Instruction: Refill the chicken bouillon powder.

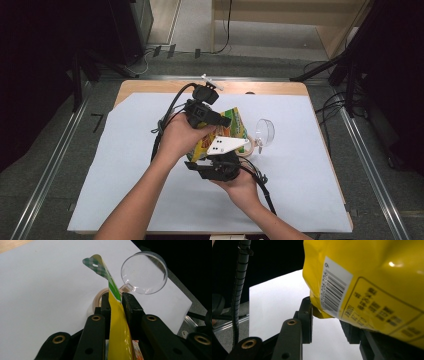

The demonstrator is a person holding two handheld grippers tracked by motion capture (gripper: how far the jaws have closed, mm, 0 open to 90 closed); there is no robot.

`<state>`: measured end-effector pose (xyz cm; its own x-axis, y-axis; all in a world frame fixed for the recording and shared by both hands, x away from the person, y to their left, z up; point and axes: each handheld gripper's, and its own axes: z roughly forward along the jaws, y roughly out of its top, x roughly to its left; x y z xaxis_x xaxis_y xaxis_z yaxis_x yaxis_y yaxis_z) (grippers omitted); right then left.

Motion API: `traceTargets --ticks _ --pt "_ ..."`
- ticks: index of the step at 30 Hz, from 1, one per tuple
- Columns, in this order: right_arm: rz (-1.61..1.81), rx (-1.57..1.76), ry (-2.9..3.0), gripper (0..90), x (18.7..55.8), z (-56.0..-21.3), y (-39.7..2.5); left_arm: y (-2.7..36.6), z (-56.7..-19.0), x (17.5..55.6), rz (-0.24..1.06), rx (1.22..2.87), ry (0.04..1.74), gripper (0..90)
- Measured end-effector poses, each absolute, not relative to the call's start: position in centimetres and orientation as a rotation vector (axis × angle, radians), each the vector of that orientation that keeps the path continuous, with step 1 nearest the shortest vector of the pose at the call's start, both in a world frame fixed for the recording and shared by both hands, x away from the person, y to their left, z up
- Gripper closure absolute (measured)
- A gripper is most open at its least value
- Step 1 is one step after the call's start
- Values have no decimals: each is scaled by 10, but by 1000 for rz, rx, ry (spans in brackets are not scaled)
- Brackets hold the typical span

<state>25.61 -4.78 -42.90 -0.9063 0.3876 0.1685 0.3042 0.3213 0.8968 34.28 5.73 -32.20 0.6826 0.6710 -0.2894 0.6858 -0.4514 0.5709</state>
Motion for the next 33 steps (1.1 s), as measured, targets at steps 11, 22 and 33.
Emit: traceTargets --ticks 11,22,33 --pt "1666 643 2488 662 256 -429 -46 60 -321 342 -21 2218 1038 804" --pt "1667 631 2495 662 256 -429 -43 64 -321 340 -10 2213 1046 806" --pt "1670 619 2499 662 256 -428 -40 67 -320 339 0 2207 1055 806"
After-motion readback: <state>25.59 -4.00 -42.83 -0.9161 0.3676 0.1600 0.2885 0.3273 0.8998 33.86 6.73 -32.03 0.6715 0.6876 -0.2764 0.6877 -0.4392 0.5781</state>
